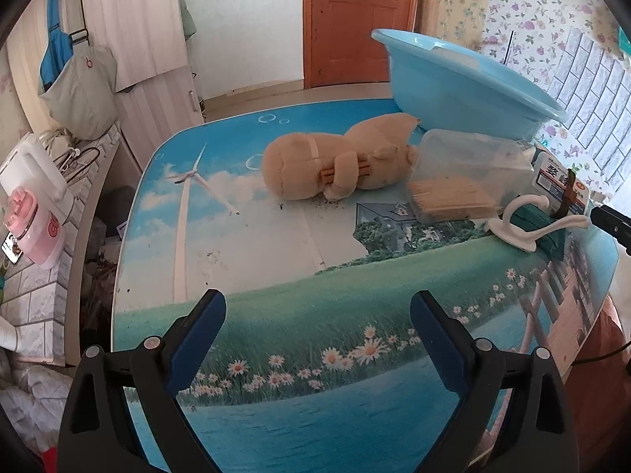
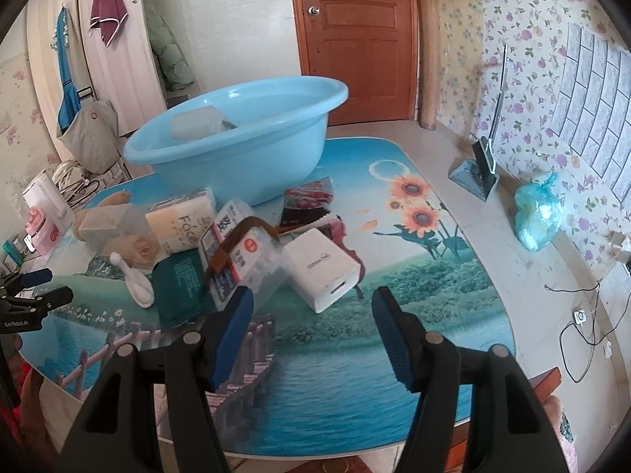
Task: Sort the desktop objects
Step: 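Move both open tools back over the table toward the remaining items, then grasp the beige plush bear with left tool while right tool grasps the white charger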
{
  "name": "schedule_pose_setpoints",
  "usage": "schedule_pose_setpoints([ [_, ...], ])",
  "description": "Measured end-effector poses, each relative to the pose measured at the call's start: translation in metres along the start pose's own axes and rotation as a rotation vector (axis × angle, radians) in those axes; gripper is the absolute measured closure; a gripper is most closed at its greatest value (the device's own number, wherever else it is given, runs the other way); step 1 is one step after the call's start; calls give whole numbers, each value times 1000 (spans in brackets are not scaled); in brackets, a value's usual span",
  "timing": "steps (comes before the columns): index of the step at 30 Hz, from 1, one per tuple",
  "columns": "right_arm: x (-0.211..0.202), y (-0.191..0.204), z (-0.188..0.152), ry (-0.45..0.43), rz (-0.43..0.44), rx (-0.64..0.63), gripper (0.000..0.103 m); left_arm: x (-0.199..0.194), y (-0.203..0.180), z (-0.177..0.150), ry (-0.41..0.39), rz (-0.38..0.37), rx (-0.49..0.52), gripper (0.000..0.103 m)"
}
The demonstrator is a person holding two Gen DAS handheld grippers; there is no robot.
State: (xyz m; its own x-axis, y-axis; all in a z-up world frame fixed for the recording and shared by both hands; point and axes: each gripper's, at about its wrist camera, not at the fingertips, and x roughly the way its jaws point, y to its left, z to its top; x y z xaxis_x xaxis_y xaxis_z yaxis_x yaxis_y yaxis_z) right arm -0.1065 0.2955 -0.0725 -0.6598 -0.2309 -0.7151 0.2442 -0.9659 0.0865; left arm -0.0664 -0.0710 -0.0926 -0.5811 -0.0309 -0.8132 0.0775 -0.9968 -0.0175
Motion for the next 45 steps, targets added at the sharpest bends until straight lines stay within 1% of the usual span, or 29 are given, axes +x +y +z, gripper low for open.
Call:
schedule_pose_setpoints([
  [5,8,-6,0,24,-25,-4,41,5,1,5,9,6,8,8],
  [10,16,-14,1,37,-45,2,41,11,6,14,6,11,-4,8],
  [13,21,-17,2,46,-38,4,41,15,8,22,2,15,2,8],
  [22,35,-10,9,55,-4,-55,41,26,12,53,-30,25,28,8],
  [26,40,-8,10,68,21,-86,41,34,11,65,-28,-1,37,8],
  [29,43,-6,11,73,25,-100,41,41,8,71,-24,-13,69,8],
  [31,44,-6,12,74,18,-114,41,45,4,73,-15,-13,97,2],
  [34,45,-6,13,69,25,-120,41,52,-6,75,-9,-9,160,2],
  [35,45,-5,12,66,34,-121,41,52,-9,76,-12,-8,175,2],
  [36,45,-5,12,65,39,-123,44,52,-12,77,-17,-7,188,2],
  [38,43,-4,12,59,31,-134,55,50,-16,78,-33,2,203,2],
  [39,44,-3,12,60,29,-135,55,49,-18,78,-42,9,208,3],
  [40,44,-4,12,60,31,-135,55,48,-18,78,-45,4,210,9],
  [41,43,-4,12,61,32,-133,56,46,-20,77,-46,-21,215,14],
  [42,43,-4,12,62,32,-131,56,44,-21,76,-46,-30,221,24],
  [43,43,-4,12,64,30,-130,57,43,-22,75,-46,-25,226,29],
  [44,42,-4,12,70,25,-128,57,41,-24,73,-50,-4,238,31],
  [45,42,-4,12,74,24,-125,58,39,-26,70,-52,10,251,36],
])
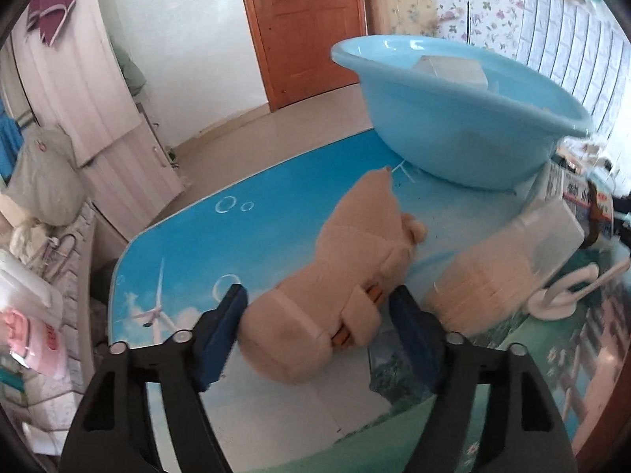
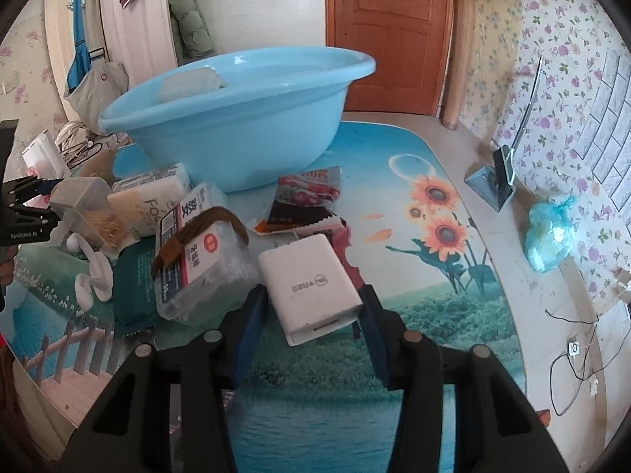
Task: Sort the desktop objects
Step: 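Grasp the beige plush bear with left tool while right tool grasps the white charger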
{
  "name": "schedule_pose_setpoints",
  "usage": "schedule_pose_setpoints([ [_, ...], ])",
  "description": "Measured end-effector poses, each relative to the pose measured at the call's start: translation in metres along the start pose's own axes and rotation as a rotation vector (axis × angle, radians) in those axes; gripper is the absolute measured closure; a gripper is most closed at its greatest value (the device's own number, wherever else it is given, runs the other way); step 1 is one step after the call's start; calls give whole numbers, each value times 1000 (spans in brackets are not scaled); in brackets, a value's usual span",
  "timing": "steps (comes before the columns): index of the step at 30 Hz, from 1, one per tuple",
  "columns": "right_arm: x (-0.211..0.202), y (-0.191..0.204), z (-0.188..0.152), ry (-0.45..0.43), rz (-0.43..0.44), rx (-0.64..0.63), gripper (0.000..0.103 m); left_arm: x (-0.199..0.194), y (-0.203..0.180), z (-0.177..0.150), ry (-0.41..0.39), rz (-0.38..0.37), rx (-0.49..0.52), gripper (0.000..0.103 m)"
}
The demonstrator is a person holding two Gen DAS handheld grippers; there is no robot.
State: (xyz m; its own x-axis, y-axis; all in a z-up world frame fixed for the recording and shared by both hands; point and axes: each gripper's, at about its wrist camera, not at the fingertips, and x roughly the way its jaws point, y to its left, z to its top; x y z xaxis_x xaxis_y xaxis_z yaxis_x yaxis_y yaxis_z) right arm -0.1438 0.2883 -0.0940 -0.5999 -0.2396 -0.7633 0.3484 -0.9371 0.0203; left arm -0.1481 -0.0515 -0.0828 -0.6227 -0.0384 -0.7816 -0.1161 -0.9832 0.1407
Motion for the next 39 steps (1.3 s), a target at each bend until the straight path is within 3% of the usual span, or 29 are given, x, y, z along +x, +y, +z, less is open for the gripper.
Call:
schedule_pose_setpoints([
  [1,-1,0,-1,2,1,2,58,-1,-1,-1,-2,6,4,42],
  [11,-20,3,-15,24,-22,47,59,-33,-5,-25,-12,-83,-63,43],
  [22,-42,17,-33,13,3,61,62,-71,-8,-55,-10,-122,-147,43],
  [27,-52,21,-39,-1,0,47,62,-83,-24,-67,-9,-168,-152,43],
  [39,-59,27,-48,-3,-6,28,64,-93,-42,-73,-5,-190,-129,42],
])
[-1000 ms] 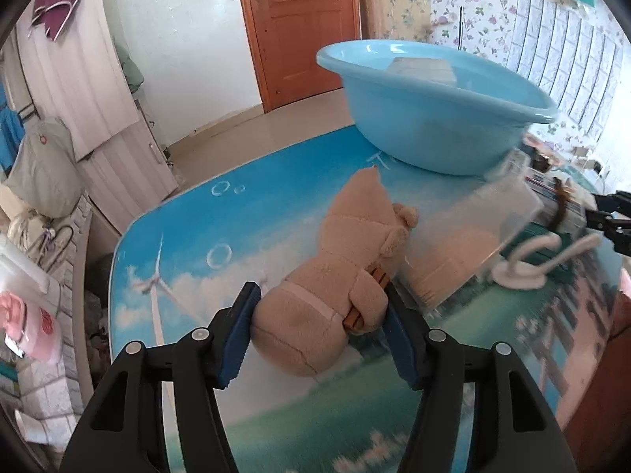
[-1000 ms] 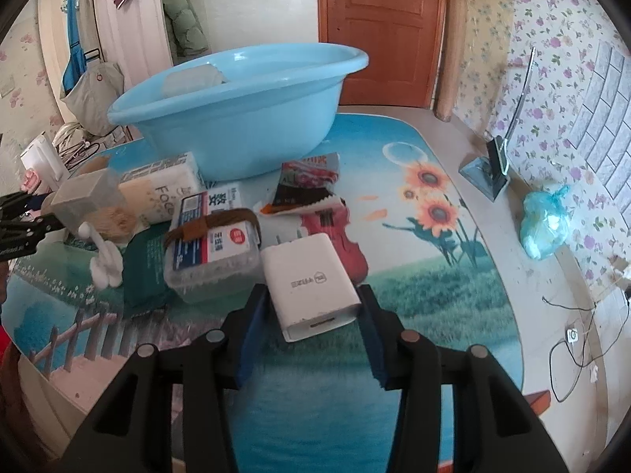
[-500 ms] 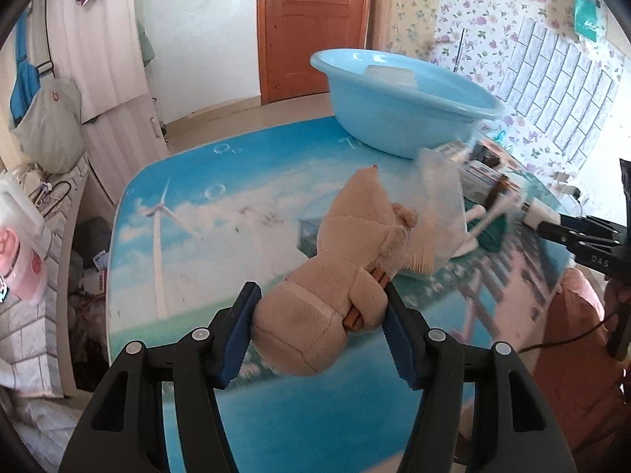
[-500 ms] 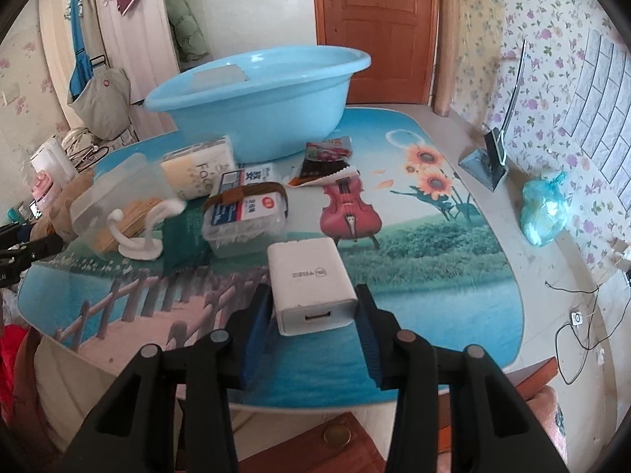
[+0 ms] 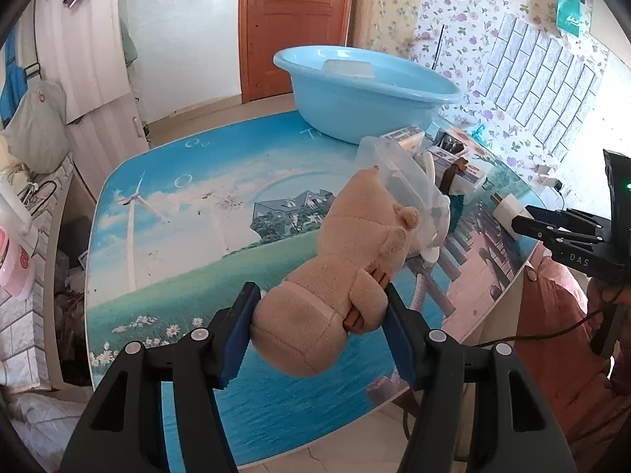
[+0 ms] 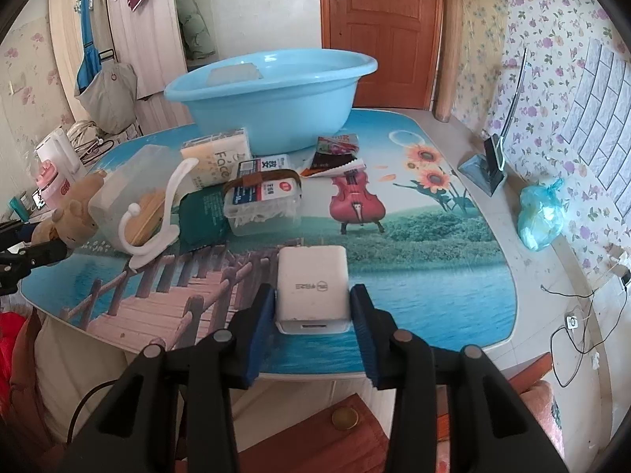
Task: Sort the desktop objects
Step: 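Grasp the beige plush bear with left tool while right tool grasps the white charger, then lift the bear with left tool while right tool lifts the white charger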
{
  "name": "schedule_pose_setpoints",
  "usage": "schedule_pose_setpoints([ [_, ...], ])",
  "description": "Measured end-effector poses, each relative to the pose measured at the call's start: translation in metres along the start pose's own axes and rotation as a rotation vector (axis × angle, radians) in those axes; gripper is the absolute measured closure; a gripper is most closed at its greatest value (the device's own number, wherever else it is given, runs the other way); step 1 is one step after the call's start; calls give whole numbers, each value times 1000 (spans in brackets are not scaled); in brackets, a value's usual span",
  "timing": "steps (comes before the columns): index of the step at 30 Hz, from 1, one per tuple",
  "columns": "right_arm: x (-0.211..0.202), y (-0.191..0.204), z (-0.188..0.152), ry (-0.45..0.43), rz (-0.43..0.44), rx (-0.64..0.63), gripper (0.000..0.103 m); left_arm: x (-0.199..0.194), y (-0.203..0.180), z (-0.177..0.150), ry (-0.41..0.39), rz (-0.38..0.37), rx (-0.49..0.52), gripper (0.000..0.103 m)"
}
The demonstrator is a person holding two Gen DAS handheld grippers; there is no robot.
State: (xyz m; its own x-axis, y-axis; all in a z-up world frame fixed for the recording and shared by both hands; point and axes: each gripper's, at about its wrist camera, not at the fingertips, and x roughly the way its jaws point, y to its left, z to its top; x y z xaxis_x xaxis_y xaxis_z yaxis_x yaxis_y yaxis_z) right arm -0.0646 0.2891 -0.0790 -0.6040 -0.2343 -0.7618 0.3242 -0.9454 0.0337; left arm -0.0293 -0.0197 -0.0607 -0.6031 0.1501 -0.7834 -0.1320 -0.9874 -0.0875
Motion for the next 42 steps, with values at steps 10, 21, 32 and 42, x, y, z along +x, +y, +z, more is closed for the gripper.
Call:
schedule_pose_setpoints([
  [10,4,1,-2,8,-2,4,64,13,-4,-5,26,27,9,42],
  [21,9,3,-2,16,2,1,64,22,-10,-8,21,64,41,39],
  [32,14,7,-4,-12,23,-8,51,36,-14,-4,6,57,36,36],
  [42,18,18,-6,-33,26,-52,26,44,-13,-8,-15,70,12,0],
])
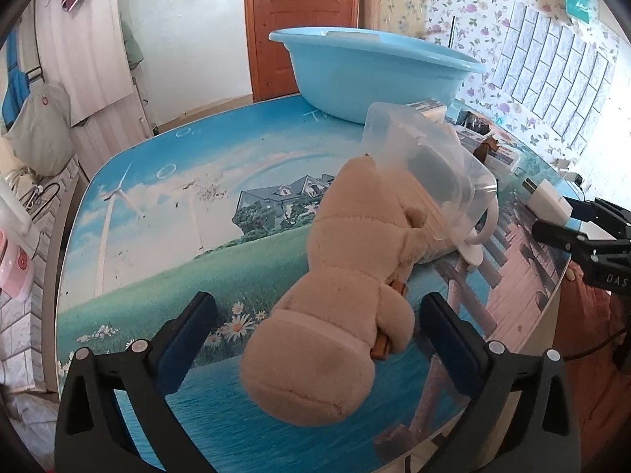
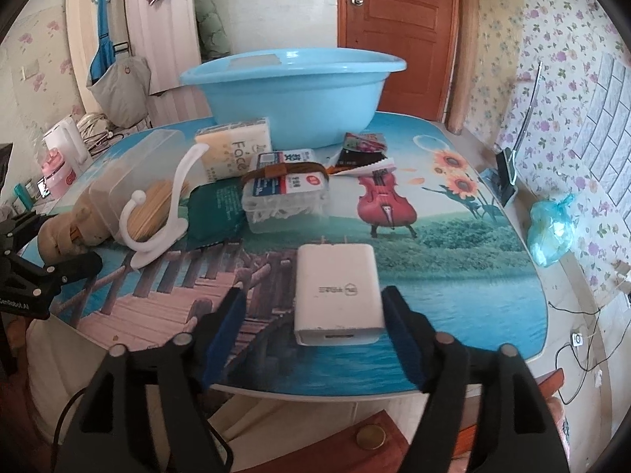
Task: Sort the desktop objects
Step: 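Lift the bear with left tool while right tool lifts the white charger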
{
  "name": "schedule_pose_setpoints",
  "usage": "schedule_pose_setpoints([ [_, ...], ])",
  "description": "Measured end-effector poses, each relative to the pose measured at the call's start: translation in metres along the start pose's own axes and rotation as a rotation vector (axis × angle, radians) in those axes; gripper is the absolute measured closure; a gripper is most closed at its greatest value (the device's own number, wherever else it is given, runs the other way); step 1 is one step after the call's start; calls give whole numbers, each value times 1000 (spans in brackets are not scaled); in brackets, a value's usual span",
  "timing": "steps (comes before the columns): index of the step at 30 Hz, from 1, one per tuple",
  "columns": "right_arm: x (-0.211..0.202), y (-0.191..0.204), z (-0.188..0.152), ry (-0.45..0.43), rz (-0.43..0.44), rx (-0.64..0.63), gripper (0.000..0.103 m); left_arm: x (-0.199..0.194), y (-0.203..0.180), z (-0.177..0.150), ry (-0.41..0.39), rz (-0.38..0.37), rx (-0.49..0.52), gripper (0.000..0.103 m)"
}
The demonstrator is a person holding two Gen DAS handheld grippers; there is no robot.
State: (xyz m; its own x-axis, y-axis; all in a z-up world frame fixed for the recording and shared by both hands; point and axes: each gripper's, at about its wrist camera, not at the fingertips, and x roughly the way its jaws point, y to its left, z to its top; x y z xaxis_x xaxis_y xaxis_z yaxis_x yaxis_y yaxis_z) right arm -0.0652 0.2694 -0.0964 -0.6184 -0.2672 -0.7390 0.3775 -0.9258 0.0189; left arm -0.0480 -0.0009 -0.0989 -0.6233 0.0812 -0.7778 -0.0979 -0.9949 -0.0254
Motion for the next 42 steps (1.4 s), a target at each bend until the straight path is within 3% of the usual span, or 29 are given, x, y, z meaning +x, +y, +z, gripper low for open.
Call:
schedule_pose_setpoints([
  [8,5,3,-1,18,7,-7,0,-2,-3,-7,-49,15,-19,0],
  [40,3,2,-3,9,5,1,0,-5,-4,-11,-76,23,-25,0],
  [42,0,-1,-2,2,11,13,5,-5,-4,-11,-75,22,-23,0],
])
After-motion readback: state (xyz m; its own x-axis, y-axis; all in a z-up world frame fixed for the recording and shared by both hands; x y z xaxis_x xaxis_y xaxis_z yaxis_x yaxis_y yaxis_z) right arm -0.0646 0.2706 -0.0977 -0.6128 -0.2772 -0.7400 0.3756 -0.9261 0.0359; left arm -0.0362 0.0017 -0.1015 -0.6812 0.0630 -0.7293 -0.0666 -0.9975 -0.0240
